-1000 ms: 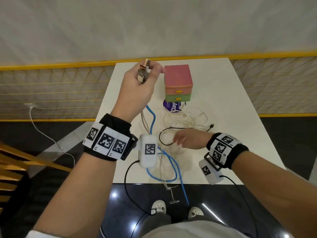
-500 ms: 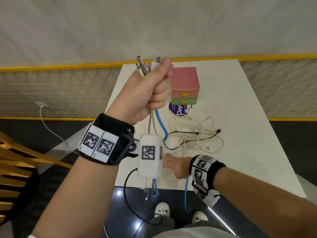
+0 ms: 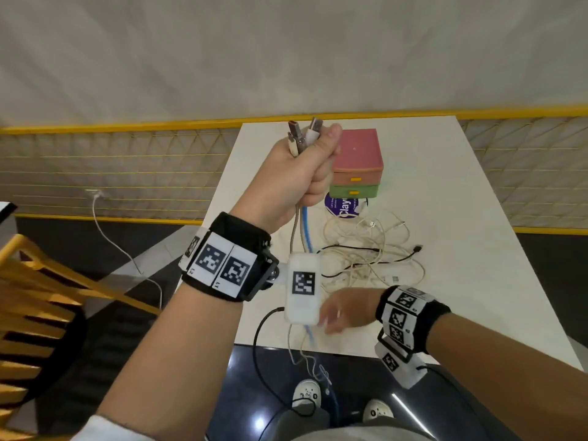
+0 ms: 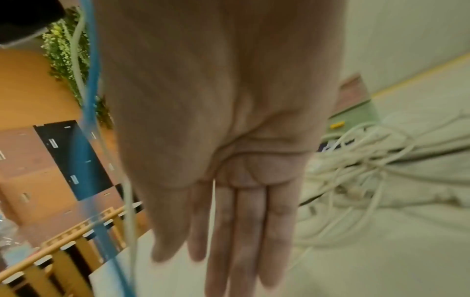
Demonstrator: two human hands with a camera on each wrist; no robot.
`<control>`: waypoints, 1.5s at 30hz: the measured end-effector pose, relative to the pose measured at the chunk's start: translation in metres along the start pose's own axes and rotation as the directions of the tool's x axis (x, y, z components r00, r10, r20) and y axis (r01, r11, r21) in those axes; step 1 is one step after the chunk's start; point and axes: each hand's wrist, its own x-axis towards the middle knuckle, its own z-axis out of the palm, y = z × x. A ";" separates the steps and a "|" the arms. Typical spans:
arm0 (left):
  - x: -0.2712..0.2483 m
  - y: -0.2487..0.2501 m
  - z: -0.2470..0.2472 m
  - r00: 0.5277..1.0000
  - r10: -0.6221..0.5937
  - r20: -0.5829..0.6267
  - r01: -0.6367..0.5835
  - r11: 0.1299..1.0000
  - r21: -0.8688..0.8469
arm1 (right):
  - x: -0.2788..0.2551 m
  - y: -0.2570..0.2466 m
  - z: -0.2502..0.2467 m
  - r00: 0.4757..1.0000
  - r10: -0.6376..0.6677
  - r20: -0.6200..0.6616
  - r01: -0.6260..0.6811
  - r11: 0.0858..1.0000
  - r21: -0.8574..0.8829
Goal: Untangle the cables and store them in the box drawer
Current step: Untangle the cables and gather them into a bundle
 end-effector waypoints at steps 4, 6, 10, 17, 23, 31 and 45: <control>0.001 -0.012 -0.002 1.000 -0.002 0.009 0.001 0.999 0.046 | -0.005 0.027 -0.021 0.933 -0.025 -0.358 0.037 0.999 0.026; 0.001 -0.019 -0.005 1.000 -0.017 -0.010 0.018 0.997 0.069 | -0.007 0.044 -0.030 0.874 0.104 -0.474 -0.052 0.991 0.121; 0.003 -0.033 -0.011 0.989 -0.079 -0.128 0.089 0.993 0.075 | -0.021 0.084 -0.050 0.554 0.423 -0.717 -0.238 0.906 0.350; 0.018 -0.056 -0.009 0.965 -0.172 -0.195 0.185 0.982 0.046 | -0.039 0.151 -0.051 0.447 0.751 -0.486 -0.516 0.660 0.546; 0.025 -0.067 0.000 0.968 -0.152 -0.202 0.177 0.978 0.111 | -0.029 0.151 -0.050 0.413 0.717 -0.562 -0.415 0.697 0.585; 0.032 -0.075 0.002 0.957 -0.131 -0.260 0.170 0.976 0.136 | -0.047 0.083 -0.077 0.294 0.528 -0.797 0.493 0.631 0.600; 0.057 -0.070 0.028 0.922 0.128 -0.367 -0.039 0.970 0.241 | -0.060 0.015 -0.089 0.457 0.129 -0.880 0.564 0.723 0.399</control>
